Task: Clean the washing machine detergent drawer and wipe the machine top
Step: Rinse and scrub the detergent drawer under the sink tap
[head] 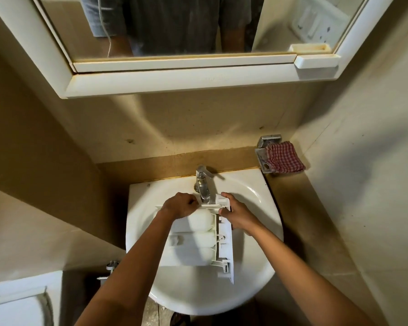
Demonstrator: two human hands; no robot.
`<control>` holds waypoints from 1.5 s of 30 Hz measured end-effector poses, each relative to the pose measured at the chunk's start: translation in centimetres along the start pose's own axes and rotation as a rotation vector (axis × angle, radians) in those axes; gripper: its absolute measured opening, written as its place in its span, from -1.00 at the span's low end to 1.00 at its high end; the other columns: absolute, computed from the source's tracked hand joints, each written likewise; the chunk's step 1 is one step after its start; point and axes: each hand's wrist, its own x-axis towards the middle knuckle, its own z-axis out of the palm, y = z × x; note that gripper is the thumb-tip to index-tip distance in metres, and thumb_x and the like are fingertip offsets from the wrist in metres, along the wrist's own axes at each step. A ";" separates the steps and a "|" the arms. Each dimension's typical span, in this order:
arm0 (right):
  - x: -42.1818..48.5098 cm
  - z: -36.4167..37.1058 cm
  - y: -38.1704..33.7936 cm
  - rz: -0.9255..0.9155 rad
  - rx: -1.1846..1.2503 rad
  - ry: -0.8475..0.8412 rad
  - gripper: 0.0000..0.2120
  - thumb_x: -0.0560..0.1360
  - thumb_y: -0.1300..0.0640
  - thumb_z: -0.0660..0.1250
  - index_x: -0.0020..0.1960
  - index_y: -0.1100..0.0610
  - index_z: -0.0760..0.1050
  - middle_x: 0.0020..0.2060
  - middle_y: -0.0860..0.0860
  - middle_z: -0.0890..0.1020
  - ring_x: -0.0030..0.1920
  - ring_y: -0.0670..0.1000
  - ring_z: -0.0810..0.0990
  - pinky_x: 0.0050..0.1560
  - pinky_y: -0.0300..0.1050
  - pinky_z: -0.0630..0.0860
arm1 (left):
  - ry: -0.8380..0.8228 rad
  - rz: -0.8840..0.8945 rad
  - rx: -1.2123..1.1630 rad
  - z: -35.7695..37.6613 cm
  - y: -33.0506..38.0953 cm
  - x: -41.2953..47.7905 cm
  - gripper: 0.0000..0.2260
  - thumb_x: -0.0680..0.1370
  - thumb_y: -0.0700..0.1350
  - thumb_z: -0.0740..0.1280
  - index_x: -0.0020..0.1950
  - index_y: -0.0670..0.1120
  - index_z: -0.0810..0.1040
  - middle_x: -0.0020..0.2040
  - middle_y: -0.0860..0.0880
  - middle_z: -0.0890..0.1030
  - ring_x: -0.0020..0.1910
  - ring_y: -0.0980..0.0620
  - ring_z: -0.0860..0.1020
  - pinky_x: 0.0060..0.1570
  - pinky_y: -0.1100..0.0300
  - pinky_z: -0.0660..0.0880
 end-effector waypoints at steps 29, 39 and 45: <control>0.9 1.3 -0.2 0.070 -0.103 0.278 -0.53 0.60 0.19 0.16 0.49 0.02 0.20 0.17 0.15 0.54 -0.21 -0.01 0.54 -0.25 -0.20 0.41 | 0.383 -0.047 -0.036 2.2 -4.0 -0.9 -0.66 0.63 0.11 0.13 0.15 -0.04 0.59 0.10 -0.08 0.64 0.07 -0.12 0.56 0.04 0.09 0.46; 0.1 0.7 0.8 0.158 -0.015 0.320 -0.52 0.59 0.20 0.17 0.49 0.10 0.20 0.33 0.14 0.43 -0.03 0.03 0.54 -0.10 -0.20 0.42 | 0.298 -0.270 -1.007 5.7 -5.6 -2.8 -0.63 0.58 0.19 0.23 -0.01 -0.11 0.57 -0.07 -0.05 0.62 -0.04 -0.03 0.55 -0.18 0.23 0.45; 0.3 0.6 1.3 0.242 0.032 0.296 -0.56 0.56 0.18 0.17 0.43 0.14 0.26 0.24 0.15 0.49 -0.22 -0.02 0.54 -0.37 -0.23 0.42 | 0.275 -0.246 -1.108 5.8 -5.4 -2.6 -0.73 0.63 0.09 0.20 0.06 -0.07 0.57 -0.03 -0.01 0.60 -0.02 0.04 0.51 -0.03 0.21 0.42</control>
